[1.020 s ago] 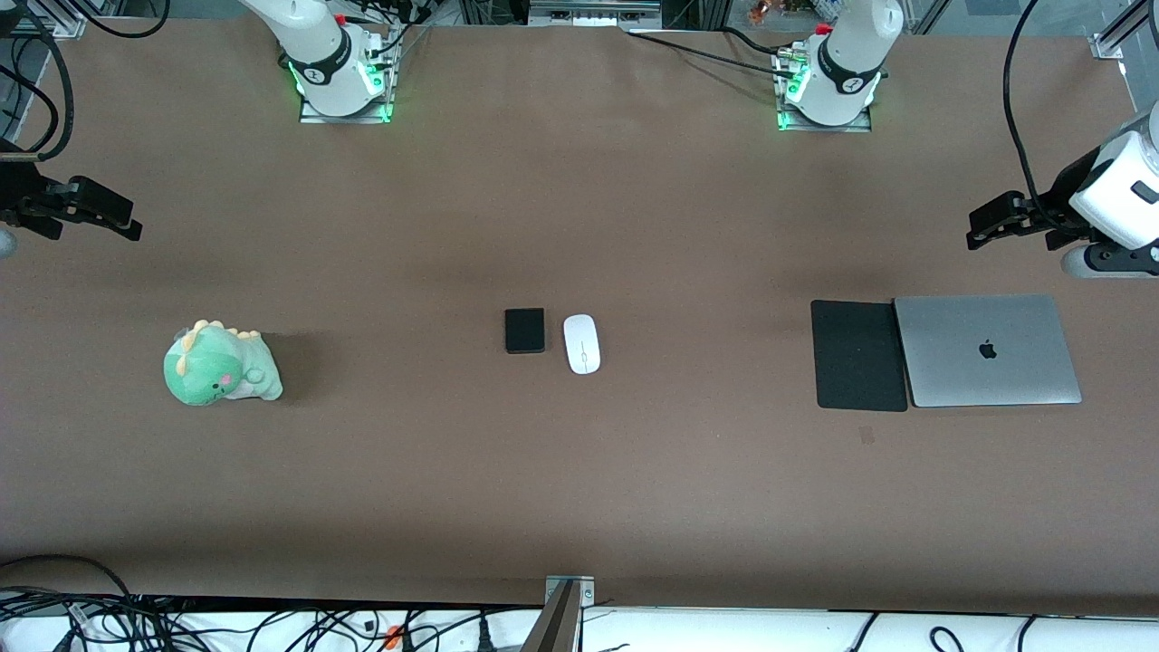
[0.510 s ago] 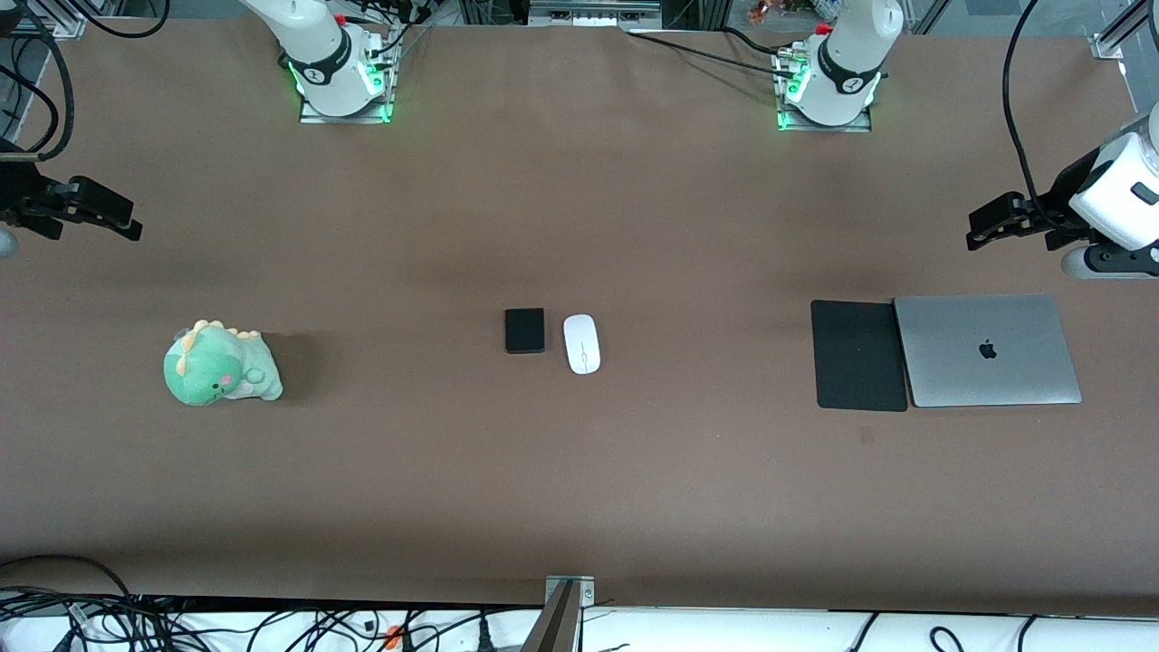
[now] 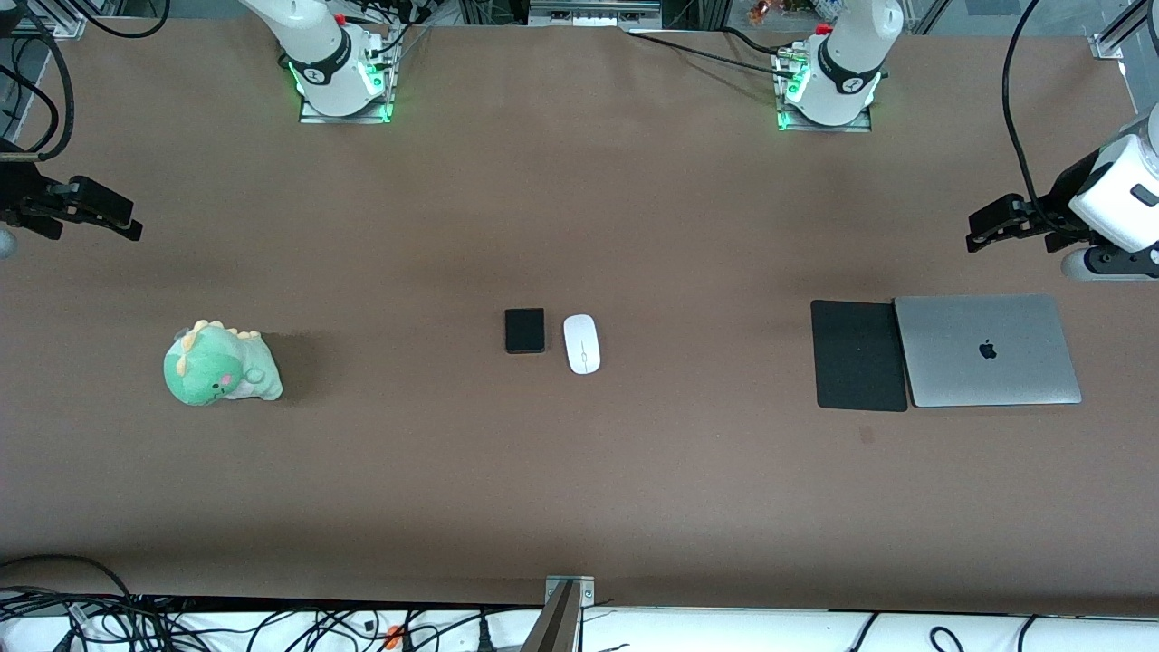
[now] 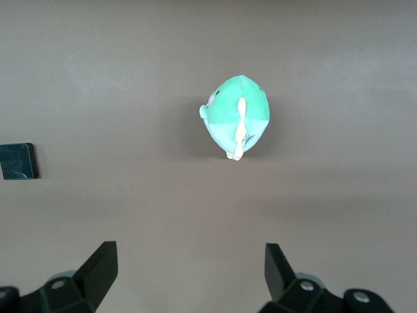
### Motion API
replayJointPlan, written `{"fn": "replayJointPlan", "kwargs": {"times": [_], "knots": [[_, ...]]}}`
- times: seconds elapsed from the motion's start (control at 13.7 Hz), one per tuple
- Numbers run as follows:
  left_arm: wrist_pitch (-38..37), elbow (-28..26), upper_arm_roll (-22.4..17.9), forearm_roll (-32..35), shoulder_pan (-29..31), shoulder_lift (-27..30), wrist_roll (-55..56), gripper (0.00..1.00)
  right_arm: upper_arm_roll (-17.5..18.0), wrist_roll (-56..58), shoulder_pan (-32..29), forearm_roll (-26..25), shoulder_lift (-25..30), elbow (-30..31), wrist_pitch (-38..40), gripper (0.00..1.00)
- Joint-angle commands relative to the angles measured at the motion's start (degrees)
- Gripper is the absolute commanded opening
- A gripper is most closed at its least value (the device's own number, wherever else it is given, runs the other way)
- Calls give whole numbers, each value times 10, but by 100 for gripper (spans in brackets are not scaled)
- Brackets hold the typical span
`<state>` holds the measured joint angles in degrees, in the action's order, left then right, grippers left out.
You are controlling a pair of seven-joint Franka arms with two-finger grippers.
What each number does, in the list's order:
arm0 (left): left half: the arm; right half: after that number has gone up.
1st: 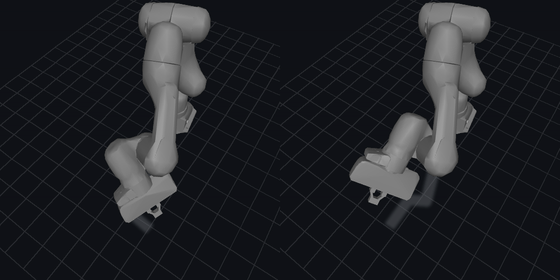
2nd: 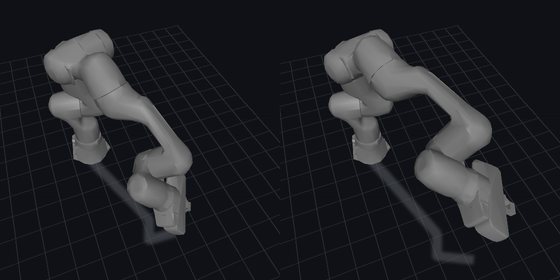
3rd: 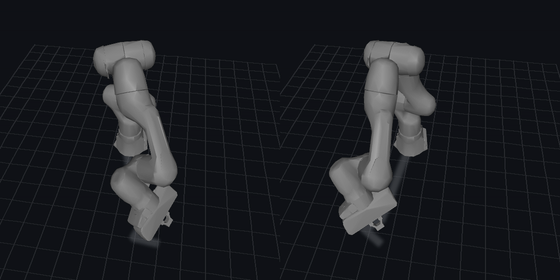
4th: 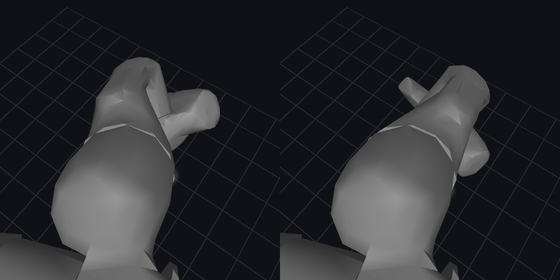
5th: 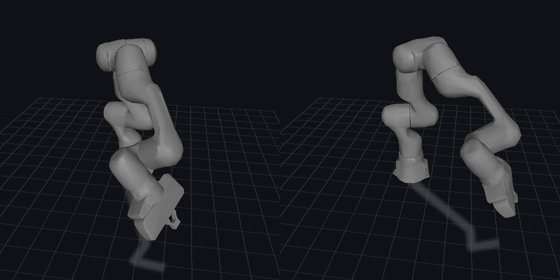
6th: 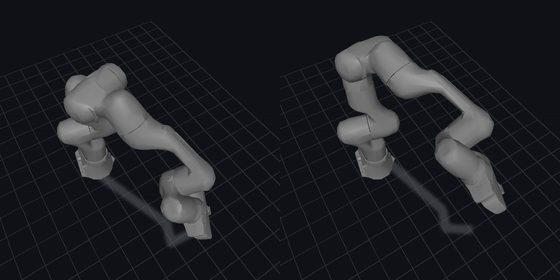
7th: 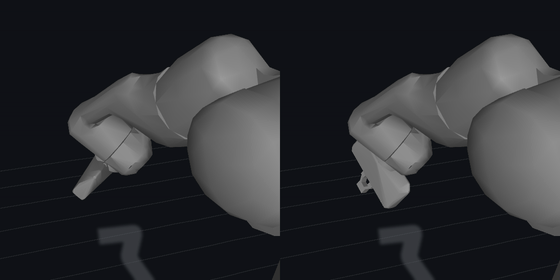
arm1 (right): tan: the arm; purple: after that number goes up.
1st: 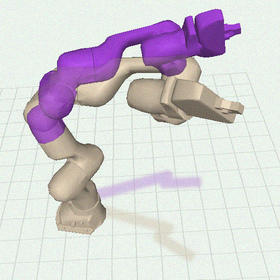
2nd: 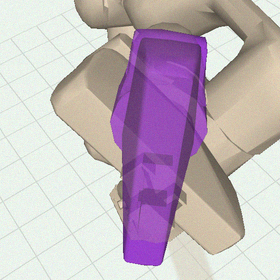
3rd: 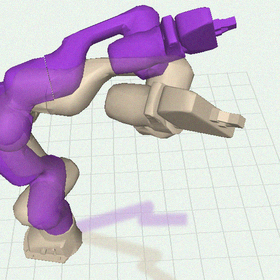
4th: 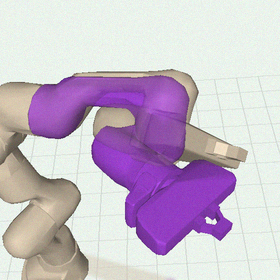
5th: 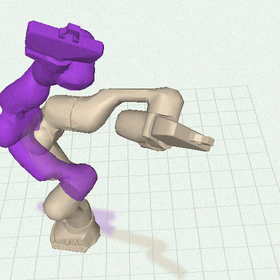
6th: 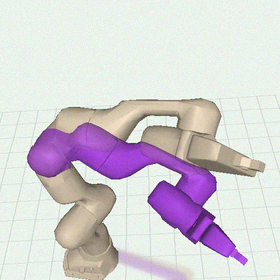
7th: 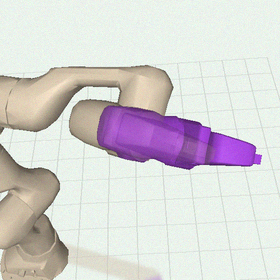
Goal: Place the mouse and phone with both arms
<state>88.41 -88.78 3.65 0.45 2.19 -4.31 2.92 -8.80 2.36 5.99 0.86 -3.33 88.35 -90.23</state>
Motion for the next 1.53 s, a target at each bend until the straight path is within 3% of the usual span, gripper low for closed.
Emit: {"fn": "replayJointPlan", "kwargs": {"times": [0.0, 0.58, 0.87, 1.02, 1.31, 1.46], "knots": [[-3, 19, 0, -9, -2, -9, 1, 100, 1, -4, 0, -2, -3, -13, 14, 100], [4, 19, 1, -32, -6, -23, 18, 100, 1, -4, 0, -3, -3, -12, 15, 100], [64, 19, 40, -72, -36, -96, 106, 100, 2, -2, 0, -8, -4, -13, 12, 100], [148, 19, 57, -73, -91, -148, 210, 100, 2, -1, 0, -8, -4, -13, 11, 100], [285, 25, 51, -62, -241, -256, 385, 100, 2, 5, 0, -8, -5, -13, 0, 100], [330, 82, 49, -24, -297, -339, 484, 100, 2, 6, 0, -8, -3, -13, 0, 100]]}}
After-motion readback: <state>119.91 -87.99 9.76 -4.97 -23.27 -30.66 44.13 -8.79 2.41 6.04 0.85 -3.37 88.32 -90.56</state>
